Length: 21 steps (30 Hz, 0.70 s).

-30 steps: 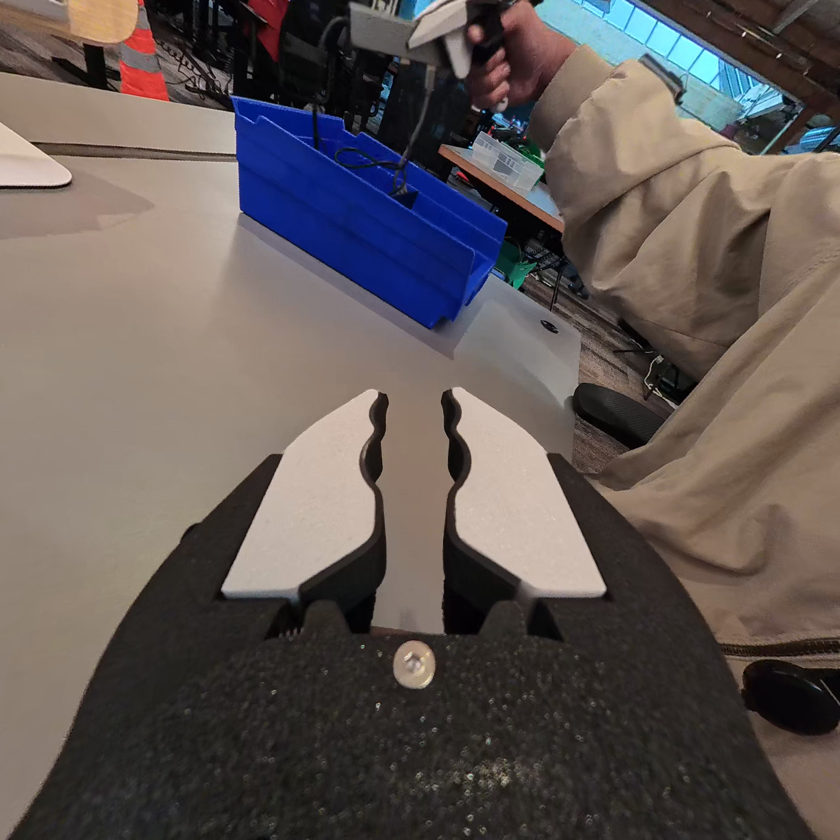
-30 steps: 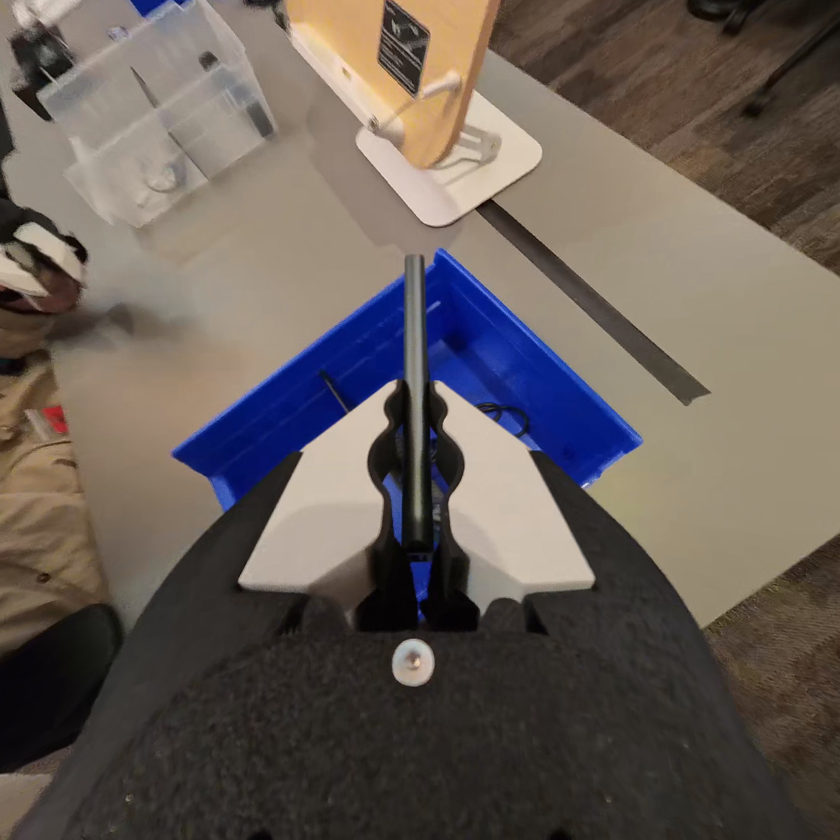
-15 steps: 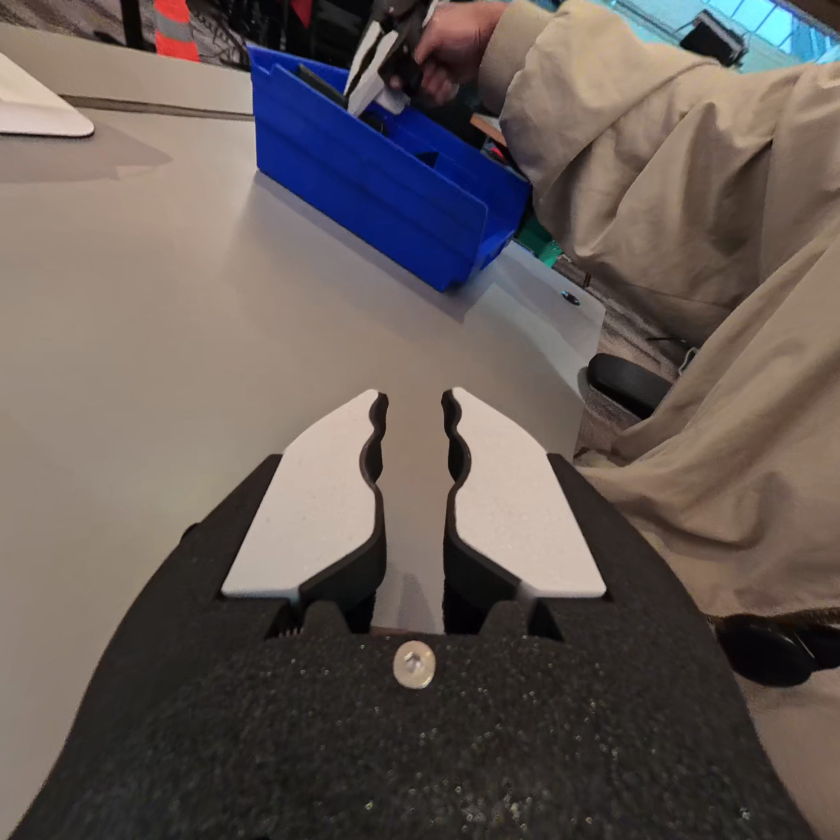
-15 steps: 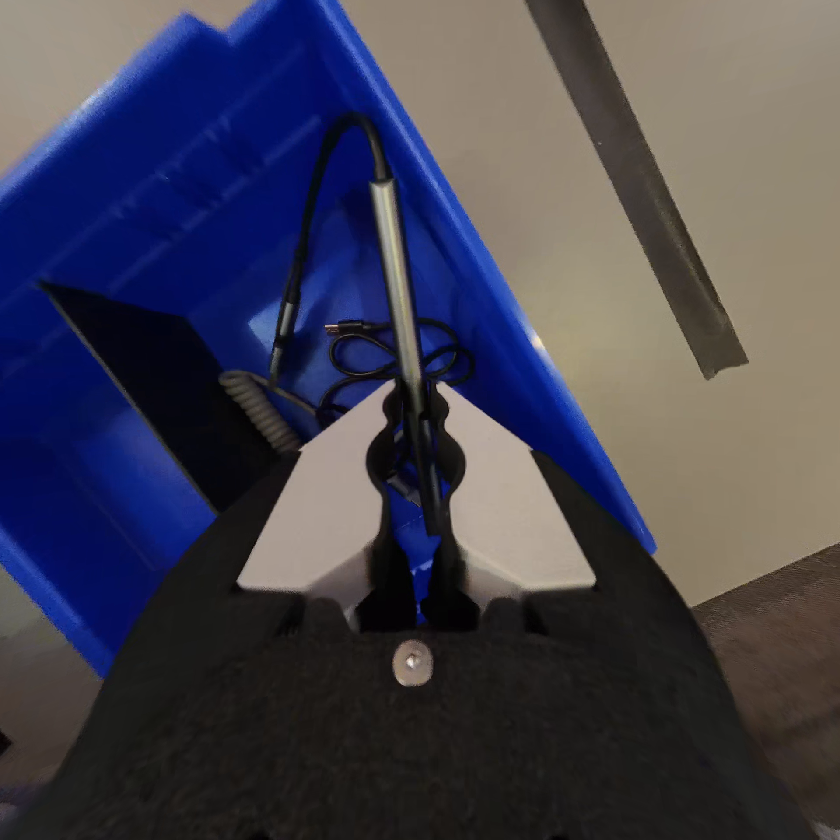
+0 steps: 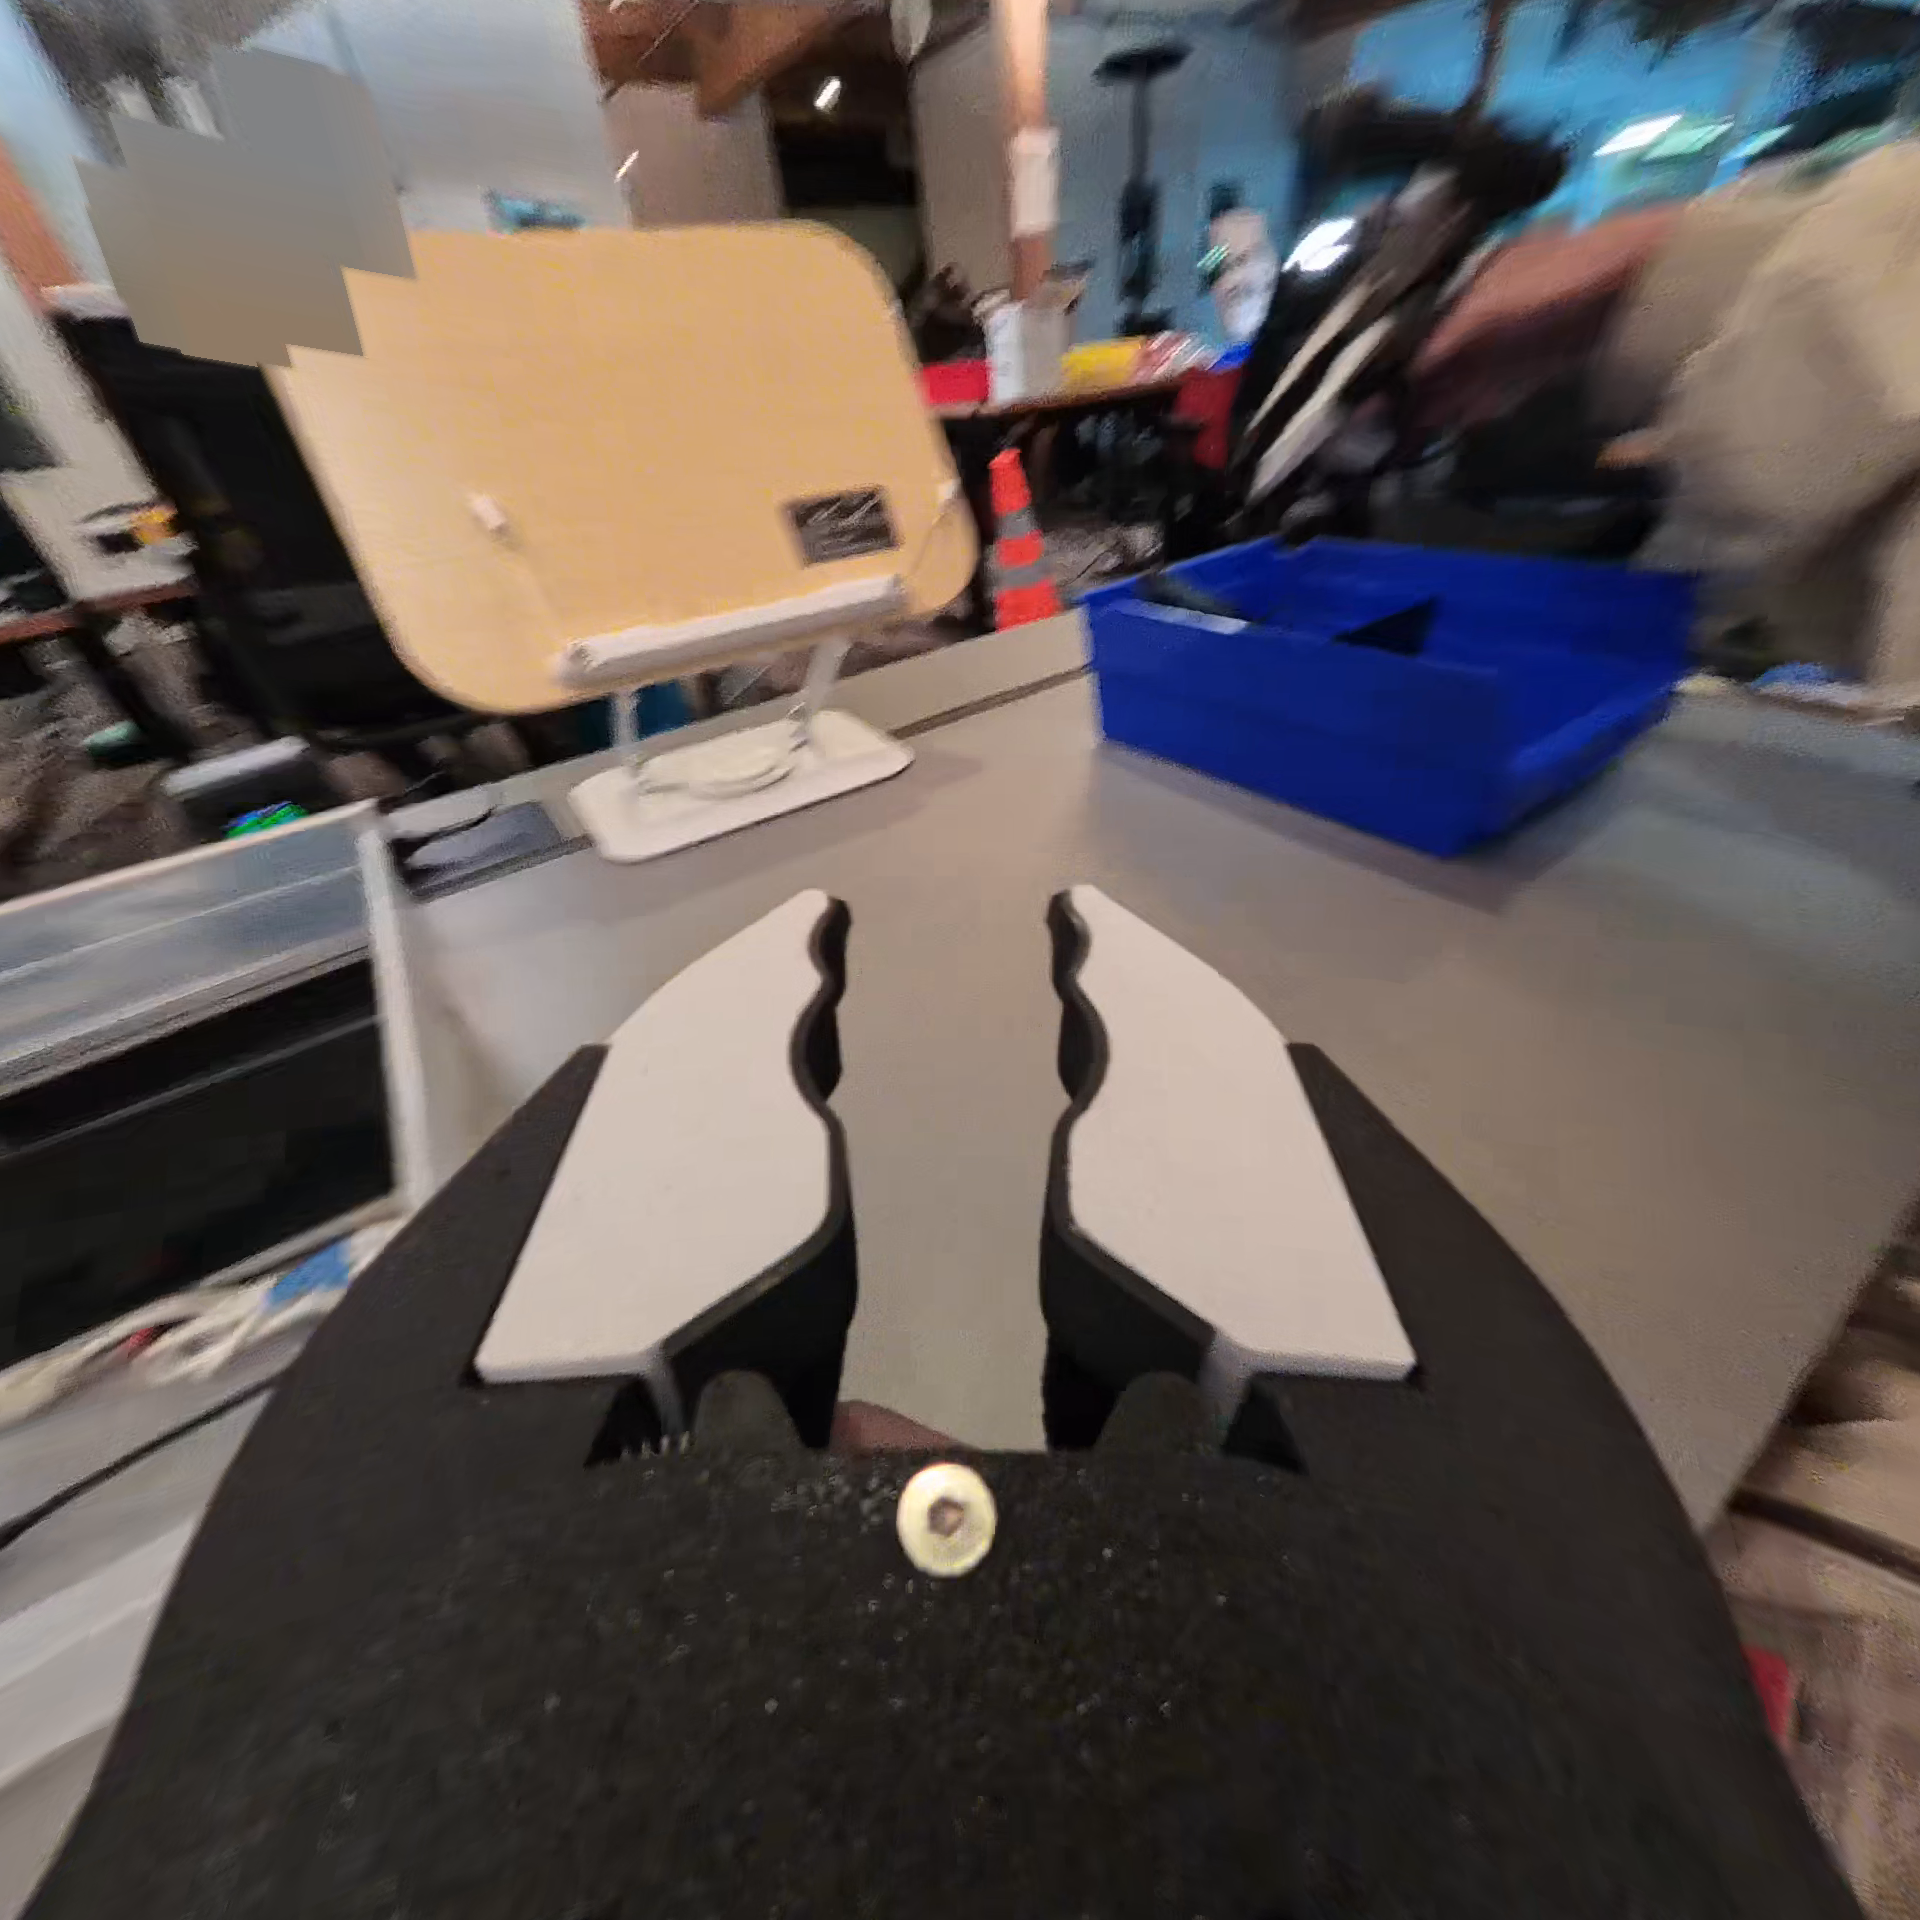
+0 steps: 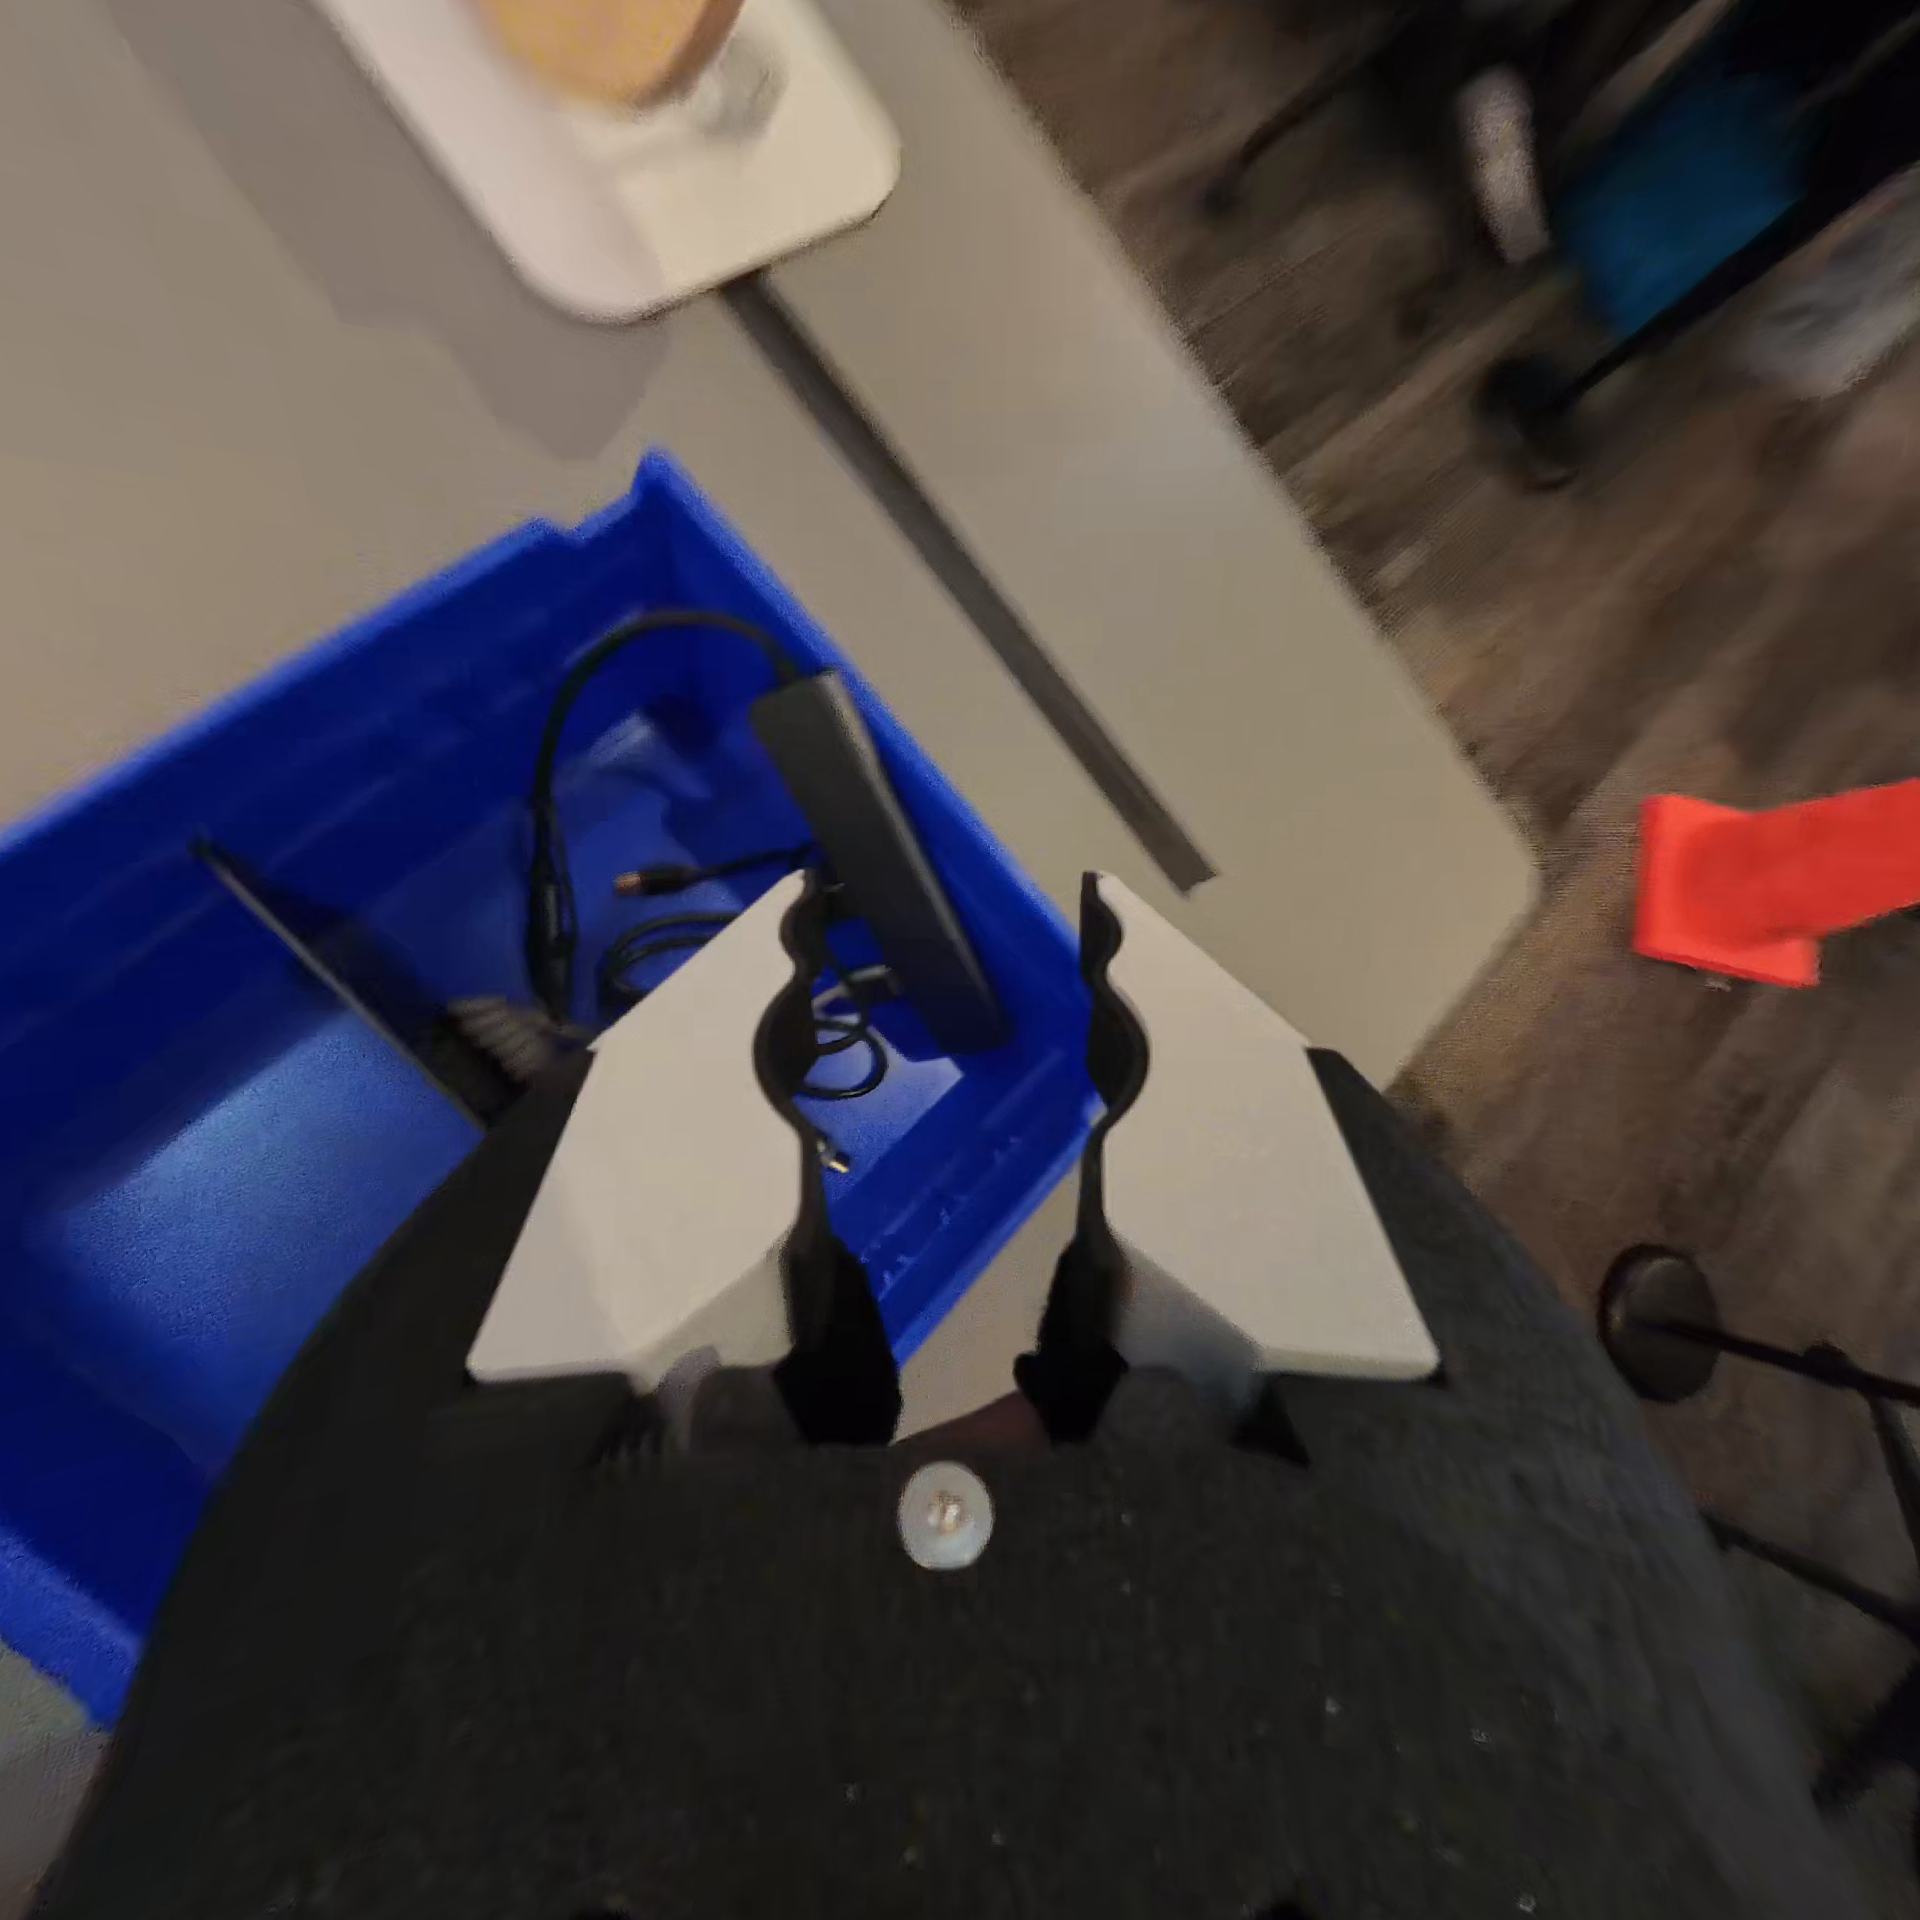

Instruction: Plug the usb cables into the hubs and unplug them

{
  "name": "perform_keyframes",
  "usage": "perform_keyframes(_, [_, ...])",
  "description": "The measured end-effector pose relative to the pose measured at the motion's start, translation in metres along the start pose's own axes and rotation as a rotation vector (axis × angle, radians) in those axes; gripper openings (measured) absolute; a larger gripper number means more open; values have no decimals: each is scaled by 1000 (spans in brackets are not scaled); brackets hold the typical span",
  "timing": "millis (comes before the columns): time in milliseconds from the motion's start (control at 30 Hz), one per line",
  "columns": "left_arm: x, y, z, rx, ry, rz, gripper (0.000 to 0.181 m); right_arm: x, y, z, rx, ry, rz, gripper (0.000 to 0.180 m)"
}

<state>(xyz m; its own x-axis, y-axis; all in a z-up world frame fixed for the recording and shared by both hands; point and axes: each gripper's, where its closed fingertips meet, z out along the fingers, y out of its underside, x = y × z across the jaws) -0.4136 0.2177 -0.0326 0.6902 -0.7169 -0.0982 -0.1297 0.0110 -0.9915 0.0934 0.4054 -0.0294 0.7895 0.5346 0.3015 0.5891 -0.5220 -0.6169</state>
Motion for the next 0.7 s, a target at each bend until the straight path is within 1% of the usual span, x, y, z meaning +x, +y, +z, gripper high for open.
perform_keyframes(33, [-14,6,-3,-43,-61,-16,42,3,-5,-17,43,75,30,49])
perform_keyframes(67, [-26,12,-7,-72,-111,-43,42,-5,-9,-34,89,110,53,49])
perform_keyframes(133, [-43,23,-14,-107,-159,-109,41,-28,-9,-60,183,204,120,48])
perform_keyframes(200, [-55,40,-18,-168,-195,-157,41,-59,2,-78,277,306,244,52])
perform_keyframes(233, [-59,48,-19,-199,-207,-176,41,-76,13,-83,328,363,357,52])
perform_keyframes(300, [-64,63,-20,-239,-214,-246,39,-125,38,-82,435,381,553,53])
perform_keyframes(333, [-63,69,-19,-249,-198,-292,38,-148,50,-81,488,393,637,56])
perform_keyframes(367, [-62,75,-18,-253,-182,-338,38,-167,64,-83,532,439,718,56])
perform_keyframes(433, [-63,88,-17,-257,-168,-417,37,-202,88,-79,560,477,822,56])
perform_keyframes(467, [-61,94,-17,-264,-154,-444,36,-215,97,-76,529,487,836,56])
perform_keyframes(533, [-60,97,-17,-262,-137,-462,35,-229,100,-73,500,474,795,56])
perform_keyframes(700, [-72,98,-13,-264,-162,-405,35,-223,90,-71,496,487,705,55])
